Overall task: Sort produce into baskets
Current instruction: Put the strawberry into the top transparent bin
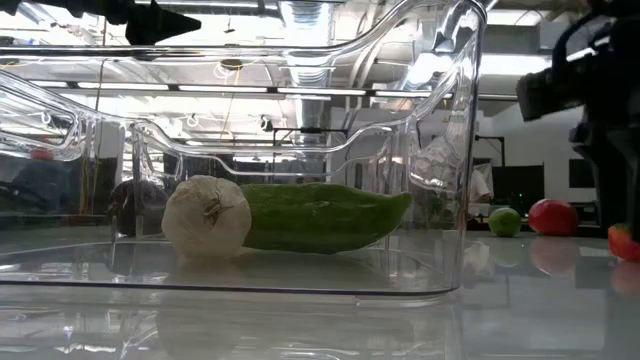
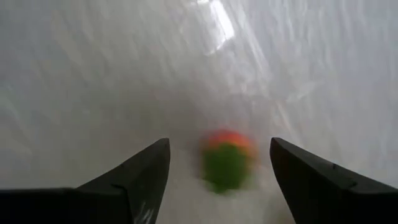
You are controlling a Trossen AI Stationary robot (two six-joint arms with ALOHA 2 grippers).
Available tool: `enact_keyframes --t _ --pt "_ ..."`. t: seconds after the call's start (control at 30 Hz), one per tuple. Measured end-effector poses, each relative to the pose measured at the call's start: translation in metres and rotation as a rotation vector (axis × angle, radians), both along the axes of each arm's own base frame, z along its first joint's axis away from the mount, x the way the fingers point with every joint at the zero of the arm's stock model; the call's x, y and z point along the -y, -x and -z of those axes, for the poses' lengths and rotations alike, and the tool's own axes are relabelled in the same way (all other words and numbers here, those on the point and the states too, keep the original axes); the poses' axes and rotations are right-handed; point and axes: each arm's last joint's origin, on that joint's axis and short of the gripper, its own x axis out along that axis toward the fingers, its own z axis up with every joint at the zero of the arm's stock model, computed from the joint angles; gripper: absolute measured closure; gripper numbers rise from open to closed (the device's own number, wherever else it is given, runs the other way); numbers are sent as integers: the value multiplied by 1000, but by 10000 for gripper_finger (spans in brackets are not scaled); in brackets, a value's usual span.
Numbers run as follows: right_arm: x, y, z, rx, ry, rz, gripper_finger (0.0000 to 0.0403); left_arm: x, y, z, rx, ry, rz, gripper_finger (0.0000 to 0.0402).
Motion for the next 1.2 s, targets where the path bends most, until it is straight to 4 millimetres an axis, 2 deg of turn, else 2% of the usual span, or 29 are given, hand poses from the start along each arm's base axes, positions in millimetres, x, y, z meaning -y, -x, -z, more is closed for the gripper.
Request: enact_keyframes --t 0.17,0.3,0.53,0.7,0.9,1.2 --pt "-2 7 7 -12 -2 5 105 0 0 0 -4 -2 -1 121" --pt "-4 8 7 -21 -16 -2 131 0 0 0 -4 -3 -3 121" --pt "-2 9 7 -36 -6 0 224 0 0 0 -4 -3 -6 121" --pt "6 3 2 -58 11 -13 283 0 0 0 -4 -3 -6 121" --pt "23 -23 -28 -22 68 -57 276 0 0 0 -3 -3 -6 121" --pt "52 -78 -102 251 229 -150 271 0 0 0 -1 -4 -7 121"
